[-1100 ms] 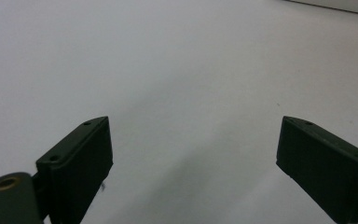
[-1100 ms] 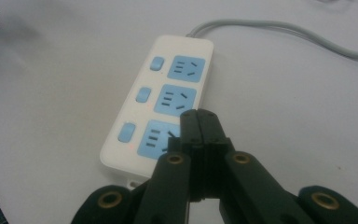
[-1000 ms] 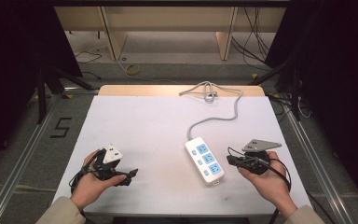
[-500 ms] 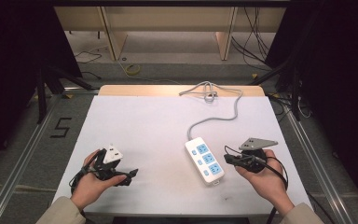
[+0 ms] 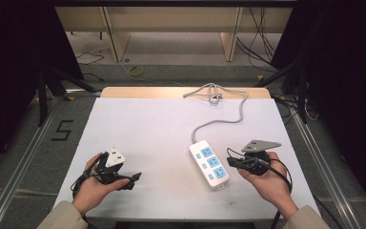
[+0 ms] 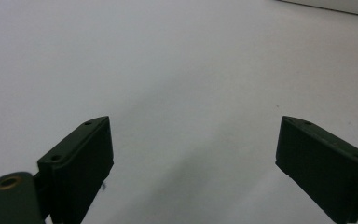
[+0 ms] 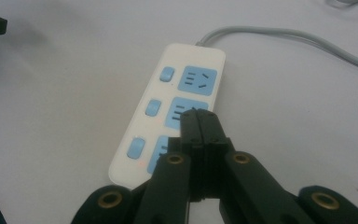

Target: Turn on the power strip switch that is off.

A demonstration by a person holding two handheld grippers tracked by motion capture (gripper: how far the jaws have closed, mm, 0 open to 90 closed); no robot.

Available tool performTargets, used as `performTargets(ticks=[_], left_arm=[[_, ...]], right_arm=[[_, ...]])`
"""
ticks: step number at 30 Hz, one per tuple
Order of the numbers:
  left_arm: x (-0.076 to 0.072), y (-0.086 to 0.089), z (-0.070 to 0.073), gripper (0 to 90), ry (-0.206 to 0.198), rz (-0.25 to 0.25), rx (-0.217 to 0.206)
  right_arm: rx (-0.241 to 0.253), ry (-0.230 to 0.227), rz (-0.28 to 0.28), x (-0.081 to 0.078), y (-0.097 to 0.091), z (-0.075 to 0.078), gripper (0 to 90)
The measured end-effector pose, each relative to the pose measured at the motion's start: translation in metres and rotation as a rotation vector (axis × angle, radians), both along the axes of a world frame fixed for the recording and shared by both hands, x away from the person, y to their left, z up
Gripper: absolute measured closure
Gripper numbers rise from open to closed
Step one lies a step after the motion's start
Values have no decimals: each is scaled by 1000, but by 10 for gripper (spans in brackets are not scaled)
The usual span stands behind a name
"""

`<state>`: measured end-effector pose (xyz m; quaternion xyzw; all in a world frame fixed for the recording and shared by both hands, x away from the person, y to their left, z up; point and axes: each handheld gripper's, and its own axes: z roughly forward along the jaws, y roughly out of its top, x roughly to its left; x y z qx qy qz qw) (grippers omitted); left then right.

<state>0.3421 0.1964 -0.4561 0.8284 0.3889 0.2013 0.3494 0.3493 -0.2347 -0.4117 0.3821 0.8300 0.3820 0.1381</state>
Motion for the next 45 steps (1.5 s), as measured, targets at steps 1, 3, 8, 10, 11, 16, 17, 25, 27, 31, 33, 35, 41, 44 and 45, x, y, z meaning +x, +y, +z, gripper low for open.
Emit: performTargets(ticks=[1, 3, 8, 10, 11, 16, 17, 25, 27, 31, 33, 35, 41, 44, 45], left_arm=[[0, 0, 0, 105, 0, 1, 0], [0, 0, 0, 105, -1, 1, 0], [0, 0, 0, 106, -2, 1, 1], [0, 0, 0, 106, -2, 1, 1], [0, 0, 0, 106, -2, 1, 1], [0, 0, 0, 107, -3, 2, 0], [0, 0, 0, 107, -3, 2, 0], [0, 0, 0, 107, -4, 2, 1], [0, 0, 0, 108, -4, 1, 2], [0, 0, 0, 108, -4, 1, 1], [0, 0, 0, 108, -3, 2, 1], [0, -1, 0, 108, -2, 1, 3], [0, -1, 0, 109, -2, 0, 3], [0, -1, 0, 109, -3, -2, 3], [0, -1, 0, 109, -3, -2, 3]], right_arm=[[0, 1, 0, 0, 0, 0, 900], [-1, -1, 3, 1, 1, 0, 900], [-3, 1, 4, 1, 3, 0, 900], [-5, 1, 4, 2, 4, 0, 900], [-6, 0, 4, 2, 4, 0, 900], [-10, 2, 6, 3, 7, 1, 900], [-10, 2, 6, 3, 7, 1, 900], [-15, 4, 9, 5, 11, 1, 900], [-17, 4, 10, 6, 12, 1, 900], [-19, 4, 13, 7, 14, 2, 900], [-22, 5, 17, 7, 15, 1, 900], [-22, 6, 17, 8, 16, 1, 900], [-26, 6, 19, 10, 19, 2, 900], [-31, 6, 22, 11, 21, 2, 900], [-30, 8, 21, 11, 21, 2, 900]])
